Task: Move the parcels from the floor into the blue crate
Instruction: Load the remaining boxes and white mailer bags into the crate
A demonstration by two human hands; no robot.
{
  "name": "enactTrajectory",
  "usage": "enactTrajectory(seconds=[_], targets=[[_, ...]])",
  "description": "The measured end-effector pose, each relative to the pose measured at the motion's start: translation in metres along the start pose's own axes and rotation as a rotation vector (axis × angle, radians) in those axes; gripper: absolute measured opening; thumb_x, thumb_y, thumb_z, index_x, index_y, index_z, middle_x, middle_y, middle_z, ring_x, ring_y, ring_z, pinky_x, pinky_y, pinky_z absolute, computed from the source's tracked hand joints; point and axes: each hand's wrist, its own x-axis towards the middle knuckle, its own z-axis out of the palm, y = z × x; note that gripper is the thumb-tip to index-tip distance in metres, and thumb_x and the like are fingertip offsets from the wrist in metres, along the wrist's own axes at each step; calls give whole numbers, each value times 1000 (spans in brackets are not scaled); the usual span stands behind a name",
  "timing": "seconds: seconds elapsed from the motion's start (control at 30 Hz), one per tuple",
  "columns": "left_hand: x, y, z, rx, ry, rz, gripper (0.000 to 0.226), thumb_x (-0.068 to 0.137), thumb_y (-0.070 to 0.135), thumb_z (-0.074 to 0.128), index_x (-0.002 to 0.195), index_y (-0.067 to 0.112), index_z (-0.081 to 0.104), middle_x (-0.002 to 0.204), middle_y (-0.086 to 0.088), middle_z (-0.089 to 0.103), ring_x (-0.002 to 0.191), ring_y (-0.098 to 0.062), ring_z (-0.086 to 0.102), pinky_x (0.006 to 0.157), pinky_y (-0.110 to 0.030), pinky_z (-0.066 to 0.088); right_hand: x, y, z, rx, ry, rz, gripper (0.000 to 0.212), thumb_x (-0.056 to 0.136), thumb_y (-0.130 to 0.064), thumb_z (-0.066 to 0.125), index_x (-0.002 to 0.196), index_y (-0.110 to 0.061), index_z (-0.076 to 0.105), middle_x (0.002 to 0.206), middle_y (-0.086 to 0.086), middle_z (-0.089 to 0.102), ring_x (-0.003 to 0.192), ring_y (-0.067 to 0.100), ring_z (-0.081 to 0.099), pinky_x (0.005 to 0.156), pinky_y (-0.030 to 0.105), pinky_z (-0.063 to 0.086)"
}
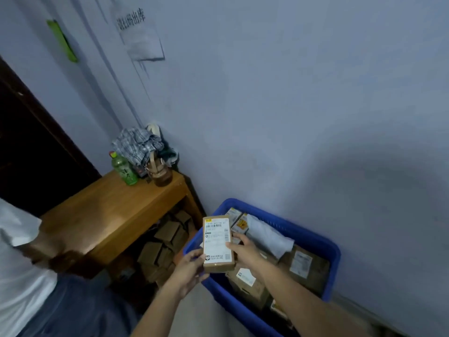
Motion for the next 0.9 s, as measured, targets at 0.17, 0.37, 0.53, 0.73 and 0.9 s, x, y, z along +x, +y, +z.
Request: enactTrajectory(seconds=[0.17, 0.37, 0.53, 0.73, 0.9], targets=[[78, 20, 4, 55, -76, -41, 26, 98, 10, 47, 124, 9, 52, 101, -12, 69, 81, -21, 63, 72, -35, 50, 66, -3, -7, 106, 76, 66, 40, 90, -13, 63, 128, -23, 52, 113, 3, 68, 97, 23, 69, 83, 42, 58], [177, 41, 46, 189, -306, -92, 30, 96, 12, 52, 126, 14, 52, 120, -14, 63, 100, -27, 63, 70, -33, 53, 109, 2, -46, 231, 339, 51, 38, 92, -10, 61, 128, -19, 52, 109, 14, 68, 85, 21, 69, 64, 26, 58], [207, 29, 128, 490, -561, -65, 31, 95, 11, 54, 125, 12, 55, 120, -5, 64, 107, -22, 62, 81, -29, 54, 90, 23, -95, 305, 671, 35, 36, 94, -8, 57, 125, -26, 53, 111, 11, 69, 97, 27, 69, 74, 37, 60], [196, -40, 213, 719, -727, -152, 24, 95, 9, 46, 116, 13, 57, 113, -2, 63, 92, -10, 59, 65, -13, 46, 77, 109, -156, 147, 999, 245, 41, 92, -17, 57, 129, -32, 48, 115, 5, 67, 92, 25, 68, 77, 47, 58], [216, -96, 252, 707, -666, -308, 27, 93, 8, 44, 114, 19, 56, 110, -1, 64, 96, -14, 61, 70, -19, 48, 109, 160, -192, 72, 980, 358, 44, 93, -13, 53, 134, -22, 46, 113, 5, 63, 93, 26, 66, 80, 45, 58]])
